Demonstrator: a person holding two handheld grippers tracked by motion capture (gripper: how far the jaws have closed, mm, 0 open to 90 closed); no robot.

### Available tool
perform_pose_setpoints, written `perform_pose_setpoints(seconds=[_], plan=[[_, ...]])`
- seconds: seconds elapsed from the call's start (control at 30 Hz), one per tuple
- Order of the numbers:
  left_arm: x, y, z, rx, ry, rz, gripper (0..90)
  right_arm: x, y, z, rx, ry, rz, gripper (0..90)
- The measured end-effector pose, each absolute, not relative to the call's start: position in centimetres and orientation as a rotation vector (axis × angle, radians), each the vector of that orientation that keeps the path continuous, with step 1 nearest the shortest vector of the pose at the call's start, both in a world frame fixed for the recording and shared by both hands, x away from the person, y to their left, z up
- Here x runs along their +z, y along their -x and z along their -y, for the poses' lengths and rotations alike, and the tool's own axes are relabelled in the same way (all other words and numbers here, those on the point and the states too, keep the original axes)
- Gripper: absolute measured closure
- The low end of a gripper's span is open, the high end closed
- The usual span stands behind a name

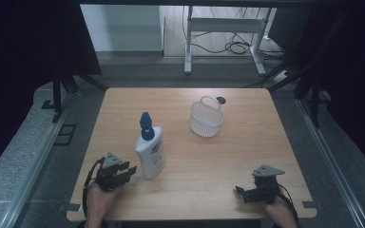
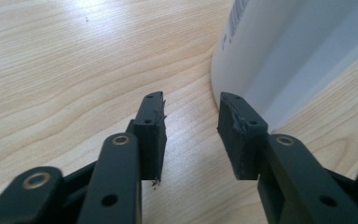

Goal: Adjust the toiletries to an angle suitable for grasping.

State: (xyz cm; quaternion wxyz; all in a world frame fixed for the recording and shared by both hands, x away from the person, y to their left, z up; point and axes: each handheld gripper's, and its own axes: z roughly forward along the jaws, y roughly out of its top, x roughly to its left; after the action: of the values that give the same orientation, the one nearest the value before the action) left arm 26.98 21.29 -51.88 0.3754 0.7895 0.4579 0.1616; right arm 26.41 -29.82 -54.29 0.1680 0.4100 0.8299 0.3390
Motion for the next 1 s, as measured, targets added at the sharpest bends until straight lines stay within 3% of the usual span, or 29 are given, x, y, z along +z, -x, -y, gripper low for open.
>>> perform_pose_setpoints(seconds=[0.7, 1.0], plan=[[-52.4, -29.3, -20.2, 0.384, -2.012, -1.127, 88.5, -54.3, -26.4, 29.7, 0.966, -1.167, -2.360, 0.0], [-52.3, -30.1, -19.5, 0.353, -2.012, -1.116, 89.2, -54.3, -26.4, 29.7, 0.965, -1.167, -2.360, 0.0]])
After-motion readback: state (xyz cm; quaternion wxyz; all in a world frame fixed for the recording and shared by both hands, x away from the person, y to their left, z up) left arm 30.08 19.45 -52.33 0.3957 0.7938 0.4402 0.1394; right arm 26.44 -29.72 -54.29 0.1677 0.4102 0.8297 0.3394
